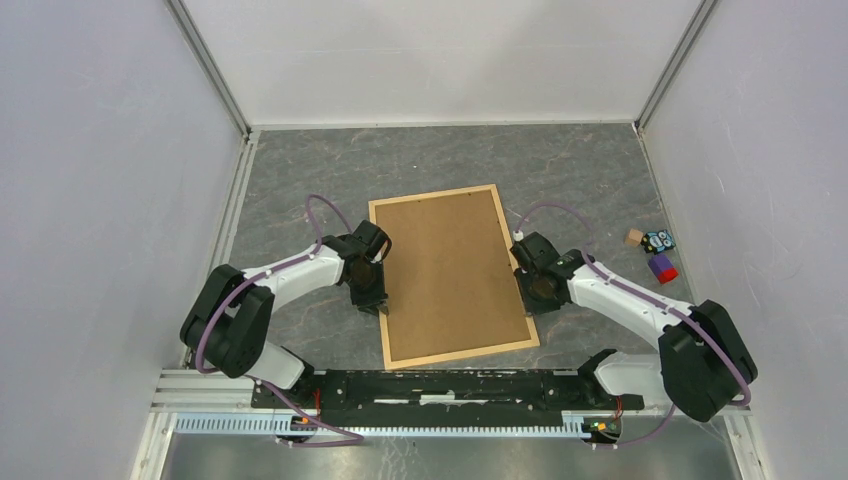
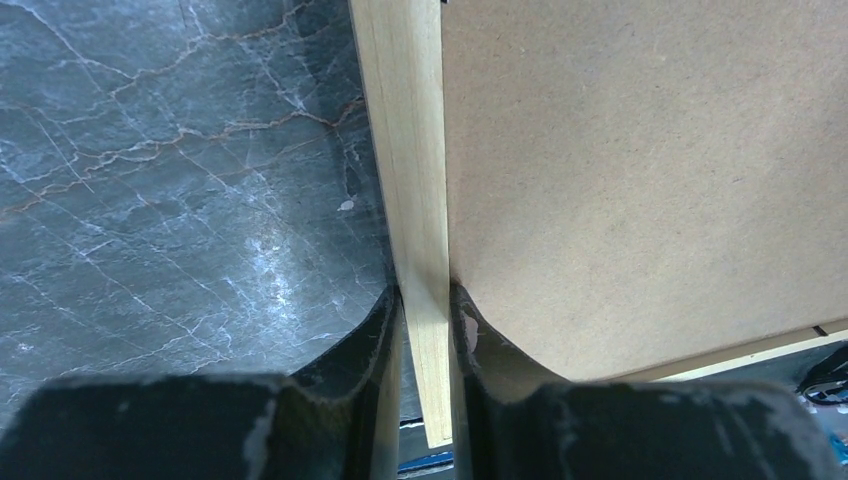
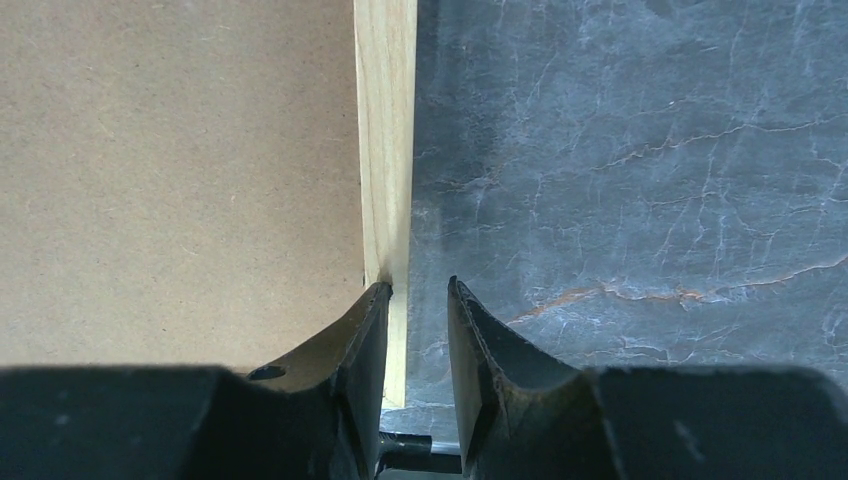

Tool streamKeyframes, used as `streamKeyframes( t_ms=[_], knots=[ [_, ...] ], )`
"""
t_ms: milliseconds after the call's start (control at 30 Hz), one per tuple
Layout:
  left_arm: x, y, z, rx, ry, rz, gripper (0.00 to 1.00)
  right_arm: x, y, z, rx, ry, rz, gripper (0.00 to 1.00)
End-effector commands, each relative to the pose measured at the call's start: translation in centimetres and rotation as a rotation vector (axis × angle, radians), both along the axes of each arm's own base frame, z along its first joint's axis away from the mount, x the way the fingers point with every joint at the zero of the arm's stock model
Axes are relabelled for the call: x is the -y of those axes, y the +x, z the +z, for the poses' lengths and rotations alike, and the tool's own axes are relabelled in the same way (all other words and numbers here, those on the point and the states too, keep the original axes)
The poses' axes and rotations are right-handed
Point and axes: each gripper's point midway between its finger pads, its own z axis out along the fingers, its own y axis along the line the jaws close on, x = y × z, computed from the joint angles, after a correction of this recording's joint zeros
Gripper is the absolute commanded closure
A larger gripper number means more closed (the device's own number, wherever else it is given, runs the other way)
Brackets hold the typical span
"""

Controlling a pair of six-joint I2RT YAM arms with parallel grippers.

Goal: Put the photo into the frame

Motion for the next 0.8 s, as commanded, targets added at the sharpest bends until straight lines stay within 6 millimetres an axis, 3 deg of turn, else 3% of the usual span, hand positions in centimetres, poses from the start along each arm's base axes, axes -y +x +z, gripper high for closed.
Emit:
streamKeyframes(
  t_ms=[0, 133, 367, 767],
  knots=[
    [-2.4, -0.4, -2.0, 0.005, 0.125, 0.044, 0.92, -0.5, 0.9, 0.3, 0.025, 0.002, -0.021, 0.66],
    [-2.6, -0.6, -2.0, 0.000, 0.132, 0.042, 0.98, -0.5, 0.9, -0.1, 0.016, -0.006, -0.020, 0.66],
    [-2.7, -0.8, -2.2, -0.007, 0.135, 0.045, 0.98, -1.3, 1.2, 0.3, 0.025, 0.014, -0.012, 0.66],
    [-3.2, -0.5, -2.0, 0.008, 0.163, 0.038, 0.98, 0.3, 0.8, -0.3, 0.020, -0.062, -0.031, 0.66]
  ],
)
